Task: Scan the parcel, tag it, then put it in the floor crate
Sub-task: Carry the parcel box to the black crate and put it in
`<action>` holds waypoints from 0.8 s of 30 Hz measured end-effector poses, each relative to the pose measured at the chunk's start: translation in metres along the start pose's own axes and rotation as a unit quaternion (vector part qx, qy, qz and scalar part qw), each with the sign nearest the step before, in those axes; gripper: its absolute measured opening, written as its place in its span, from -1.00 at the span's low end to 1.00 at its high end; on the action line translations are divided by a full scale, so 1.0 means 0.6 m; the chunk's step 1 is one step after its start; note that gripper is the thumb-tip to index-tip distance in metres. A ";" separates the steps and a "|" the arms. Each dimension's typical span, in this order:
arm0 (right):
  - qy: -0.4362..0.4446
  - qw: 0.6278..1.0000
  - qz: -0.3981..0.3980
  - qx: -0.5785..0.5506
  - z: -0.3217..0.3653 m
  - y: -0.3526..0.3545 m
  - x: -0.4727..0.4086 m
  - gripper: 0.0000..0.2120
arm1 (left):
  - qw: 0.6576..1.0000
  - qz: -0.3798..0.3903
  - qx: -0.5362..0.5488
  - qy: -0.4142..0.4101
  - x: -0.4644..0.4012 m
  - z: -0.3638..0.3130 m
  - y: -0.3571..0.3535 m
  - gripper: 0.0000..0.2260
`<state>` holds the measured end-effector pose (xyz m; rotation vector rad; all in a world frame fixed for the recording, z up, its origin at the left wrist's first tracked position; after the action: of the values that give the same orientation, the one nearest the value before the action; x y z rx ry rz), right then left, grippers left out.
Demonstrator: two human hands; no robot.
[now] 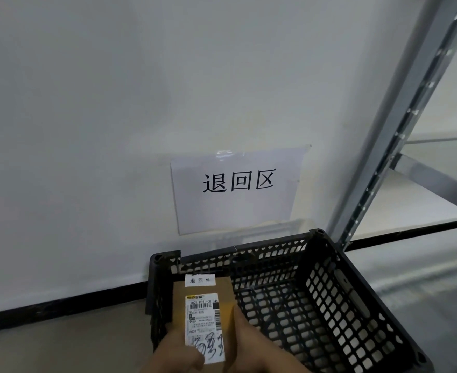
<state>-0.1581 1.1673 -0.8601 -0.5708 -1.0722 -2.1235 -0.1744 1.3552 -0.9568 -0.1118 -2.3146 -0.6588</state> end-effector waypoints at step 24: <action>-0.030 1.000 0.001 0.008 0.001 -0.009 0.013 0.18 | 0.996 0.017 -0.073 -0.044 0.148 -0.116 0.029 -0.35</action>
<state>-0.1673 1.1669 -0.8574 -0.6299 -1.1202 -2.1055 -0.1921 1.3267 -0.8478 -0.2521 -2.3413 -0.8198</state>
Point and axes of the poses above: each hand's wrist, its own x-axis away from the middle knuckle, its own y-axis out of the back of the hand, z = x × y, the point moved 5 cm from there along -x, towards the middle knuckle, and after that the axes turned 4 degrees about z, right-handed, at the moved point
